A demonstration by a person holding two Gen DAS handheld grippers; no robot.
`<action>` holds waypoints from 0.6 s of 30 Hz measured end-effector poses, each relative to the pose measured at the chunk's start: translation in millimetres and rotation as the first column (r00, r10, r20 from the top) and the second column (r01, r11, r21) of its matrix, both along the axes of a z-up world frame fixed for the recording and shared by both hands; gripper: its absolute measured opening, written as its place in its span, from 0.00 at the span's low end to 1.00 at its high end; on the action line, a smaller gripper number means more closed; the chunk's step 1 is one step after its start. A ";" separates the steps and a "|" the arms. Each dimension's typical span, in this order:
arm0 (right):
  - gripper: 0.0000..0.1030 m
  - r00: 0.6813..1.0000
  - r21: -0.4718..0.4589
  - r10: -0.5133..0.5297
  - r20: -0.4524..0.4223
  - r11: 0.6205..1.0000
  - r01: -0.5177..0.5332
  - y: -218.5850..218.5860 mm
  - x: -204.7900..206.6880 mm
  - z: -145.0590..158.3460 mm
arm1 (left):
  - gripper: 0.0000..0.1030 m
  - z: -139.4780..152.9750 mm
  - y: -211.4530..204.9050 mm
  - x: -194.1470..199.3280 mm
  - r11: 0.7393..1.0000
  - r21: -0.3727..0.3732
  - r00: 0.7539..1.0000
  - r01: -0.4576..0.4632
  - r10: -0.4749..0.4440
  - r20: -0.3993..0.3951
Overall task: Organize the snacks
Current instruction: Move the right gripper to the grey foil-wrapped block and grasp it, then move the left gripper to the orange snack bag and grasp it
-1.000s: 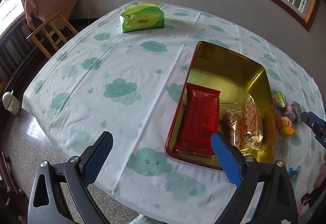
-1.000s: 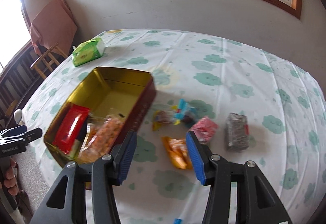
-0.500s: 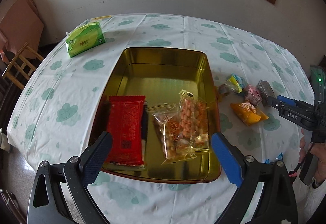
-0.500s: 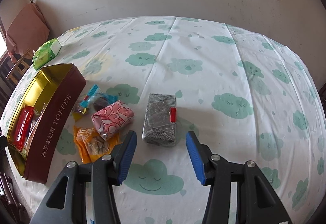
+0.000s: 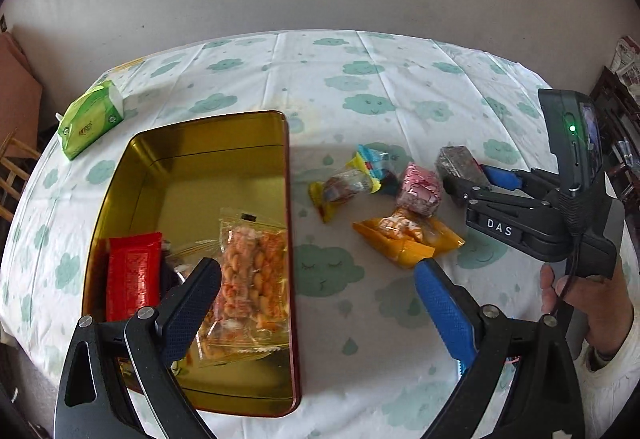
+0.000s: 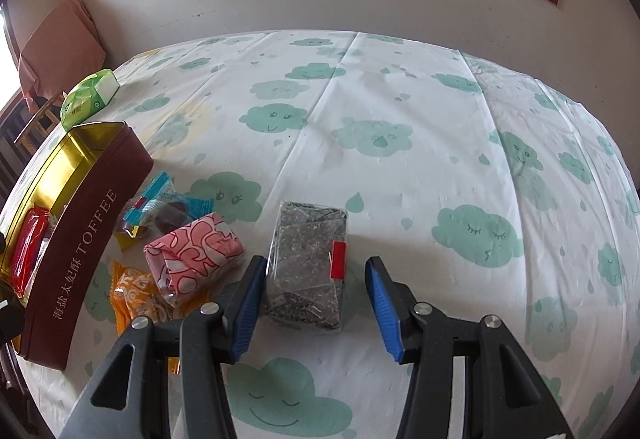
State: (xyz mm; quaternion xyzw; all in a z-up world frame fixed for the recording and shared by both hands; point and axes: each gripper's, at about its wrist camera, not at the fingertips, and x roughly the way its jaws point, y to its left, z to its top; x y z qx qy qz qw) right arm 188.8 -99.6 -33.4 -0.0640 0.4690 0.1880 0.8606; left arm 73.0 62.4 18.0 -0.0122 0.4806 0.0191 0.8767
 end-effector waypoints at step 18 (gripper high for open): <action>0.35 0.991 0.023 -0.129 0.026 0.991 0.128 -86.6 -33.9 -1.7 | 0.92 -39.0 -42.6 46.3 0.991 -0.135 0.997 -0.008 -0.004 -0.083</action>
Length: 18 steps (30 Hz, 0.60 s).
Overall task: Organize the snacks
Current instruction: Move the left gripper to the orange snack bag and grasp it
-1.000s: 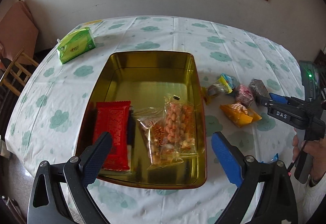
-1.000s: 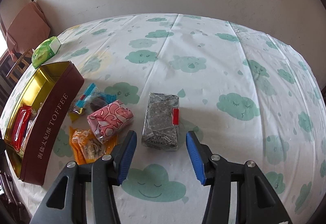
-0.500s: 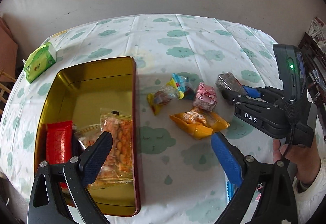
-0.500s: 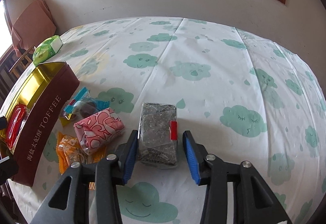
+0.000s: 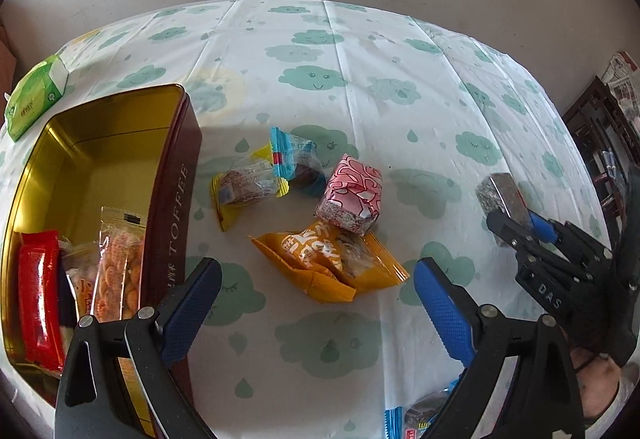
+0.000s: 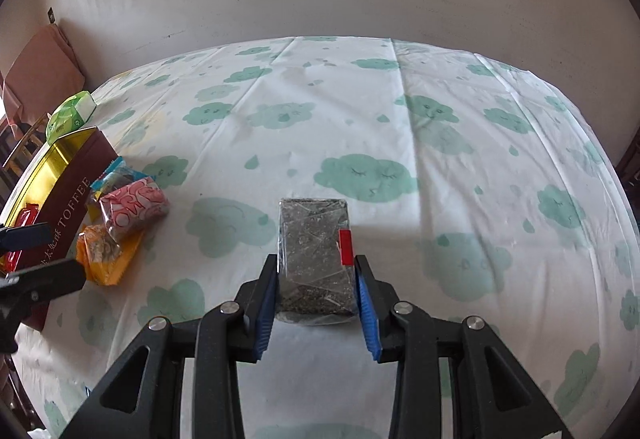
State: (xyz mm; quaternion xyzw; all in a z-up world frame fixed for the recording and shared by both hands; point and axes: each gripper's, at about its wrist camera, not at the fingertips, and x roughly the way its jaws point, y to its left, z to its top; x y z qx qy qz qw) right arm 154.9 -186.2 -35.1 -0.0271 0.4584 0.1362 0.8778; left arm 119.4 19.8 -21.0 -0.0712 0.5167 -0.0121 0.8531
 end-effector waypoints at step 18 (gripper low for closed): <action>0.37 0.999 -0.026 0.001 0.045 1.000 0.000 -0.9 -8.4 -2.0 | 0.84 -14.8 -15.5 13.9 0.997 0.079 1.000 0.009 -0.008 -0.019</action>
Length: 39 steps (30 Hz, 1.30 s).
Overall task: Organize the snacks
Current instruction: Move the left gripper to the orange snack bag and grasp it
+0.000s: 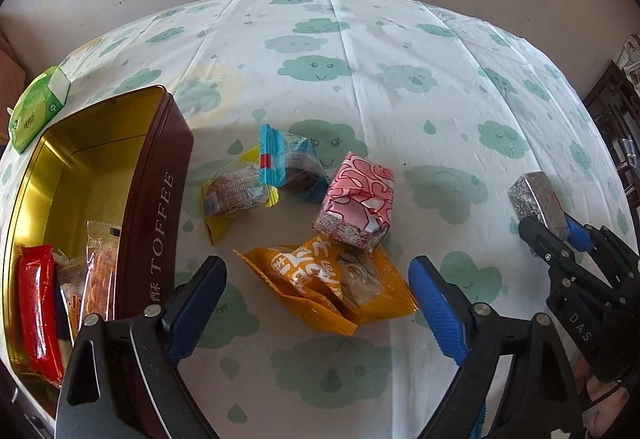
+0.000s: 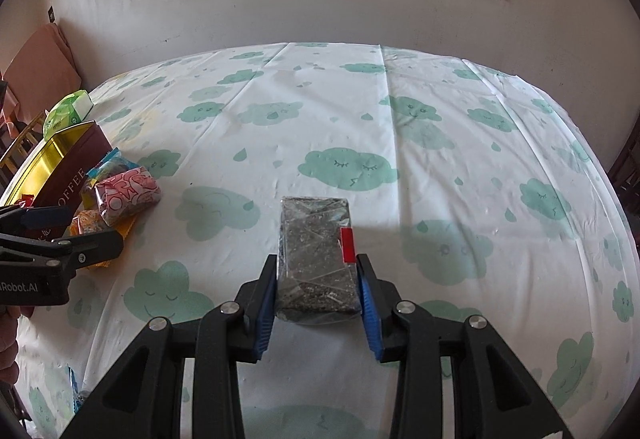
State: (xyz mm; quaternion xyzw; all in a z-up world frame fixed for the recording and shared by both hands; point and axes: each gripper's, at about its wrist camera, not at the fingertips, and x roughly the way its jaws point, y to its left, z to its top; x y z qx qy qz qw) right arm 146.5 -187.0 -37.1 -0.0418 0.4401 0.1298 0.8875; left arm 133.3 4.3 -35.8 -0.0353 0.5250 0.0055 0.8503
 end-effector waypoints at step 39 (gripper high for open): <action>0.37 1.000 -0.015 0.001 0.002 1.000 -0.001 3.0 -0.8 -0.6 | 0.12 3.8 21.0 -48.4 0.992 -0.105 0.996 0.065 -0.071 -0.050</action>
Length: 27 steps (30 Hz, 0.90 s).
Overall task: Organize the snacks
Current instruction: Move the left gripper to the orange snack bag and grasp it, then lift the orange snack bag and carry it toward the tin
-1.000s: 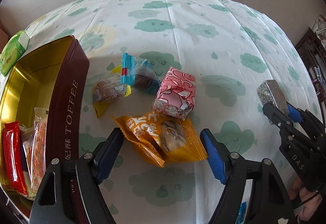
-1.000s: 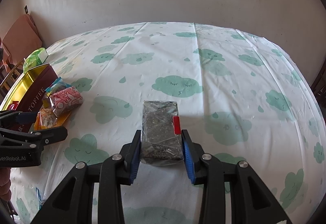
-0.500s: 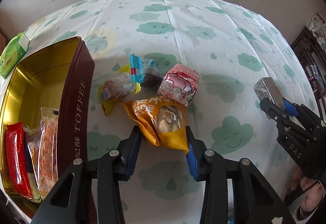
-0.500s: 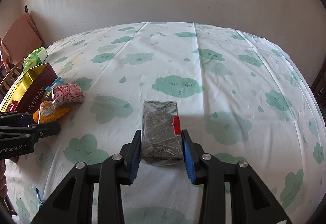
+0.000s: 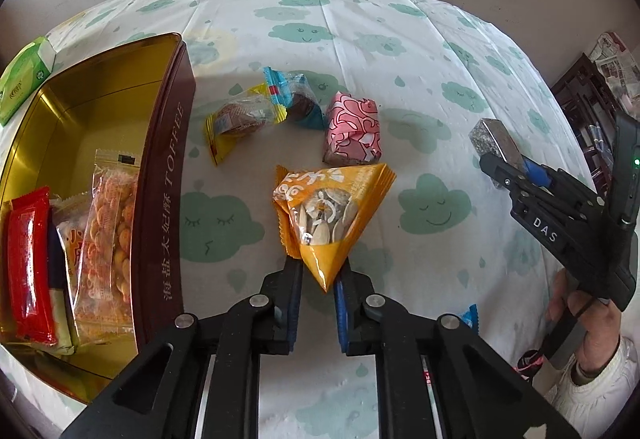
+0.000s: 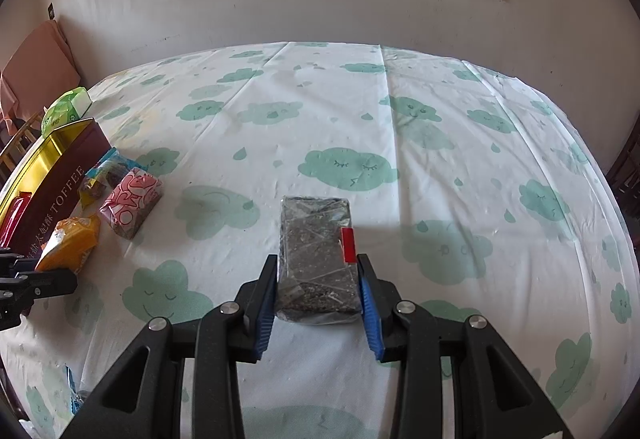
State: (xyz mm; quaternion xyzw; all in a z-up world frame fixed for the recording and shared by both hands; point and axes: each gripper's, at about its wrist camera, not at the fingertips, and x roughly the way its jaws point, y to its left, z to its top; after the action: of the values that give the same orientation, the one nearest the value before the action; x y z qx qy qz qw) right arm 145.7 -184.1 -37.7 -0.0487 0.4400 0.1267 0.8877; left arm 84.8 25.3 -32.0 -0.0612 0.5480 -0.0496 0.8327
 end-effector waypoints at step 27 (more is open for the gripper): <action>0.37 1.000 -0.015 0.002 0.002 1.000 -0.002 2.1 0.1 -0.5 | 0.06 37.0 1.1 -19.0 0.999 -0.028 0.997 0.026 -0.023 0.073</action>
State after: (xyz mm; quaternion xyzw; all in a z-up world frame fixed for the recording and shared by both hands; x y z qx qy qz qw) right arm 145.8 -182.0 -38.2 -0.0558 0.4400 0.1243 0.8876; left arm 65.8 26.4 5.0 -0.0648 0.5174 -0.0700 0.8504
